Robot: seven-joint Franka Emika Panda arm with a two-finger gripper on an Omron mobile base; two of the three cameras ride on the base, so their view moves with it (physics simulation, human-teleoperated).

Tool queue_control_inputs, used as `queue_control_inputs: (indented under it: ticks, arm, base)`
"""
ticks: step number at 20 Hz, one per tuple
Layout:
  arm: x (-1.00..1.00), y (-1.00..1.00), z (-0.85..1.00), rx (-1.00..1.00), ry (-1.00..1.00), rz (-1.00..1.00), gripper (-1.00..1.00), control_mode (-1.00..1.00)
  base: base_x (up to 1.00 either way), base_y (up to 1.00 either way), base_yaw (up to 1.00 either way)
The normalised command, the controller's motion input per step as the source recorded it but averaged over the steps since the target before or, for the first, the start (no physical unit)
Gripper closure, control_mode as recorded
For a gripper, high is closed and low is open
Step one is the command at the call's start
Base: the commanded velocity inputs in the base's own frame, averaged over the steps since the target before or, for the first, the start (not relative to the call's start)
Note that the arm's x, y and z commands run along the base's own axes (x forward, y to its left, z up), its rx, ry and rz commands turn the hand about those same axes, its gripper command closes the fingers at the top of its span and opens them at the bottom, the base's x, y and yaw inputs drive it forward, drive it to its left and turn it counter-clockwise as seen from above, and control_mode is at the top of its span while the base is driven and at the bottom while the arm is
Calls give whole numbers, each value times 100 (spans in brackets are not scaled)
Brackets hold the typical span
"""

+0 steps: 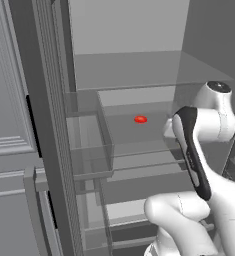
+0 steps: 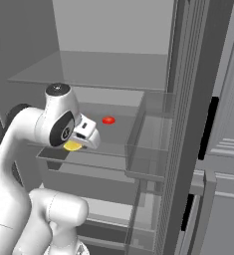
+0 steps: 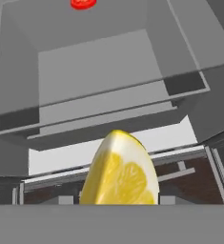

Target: Grab a lemon wedge from the fridge and one ice cube from the ice bowl, and put them in the glass of lemonade.

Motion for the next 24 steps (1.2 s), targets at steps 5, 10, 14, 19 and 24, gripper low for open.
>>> queue_control_inputs:
  ticks: [5, 10, 14, 19, 24]
  arm:
    - [-62, 14, 66, -6, -5, 31, 100, -100]
    - [-1, 7, 0, 0, 0, 5, 100, -100]
    - [0, 0, 0, 0, 0, 0, 100, -100]
    - [-8, 0, 0, 0, 0, 0, 100, 100]
    - [0, 0, 0, 0, 0, 0, 100, 100]
  base:
    - [0, 0, 0]
    - [0, 0, 0]
    - [0, 0, 0]
    - [-56, 0, 0]
    - [-100, 0, -16]
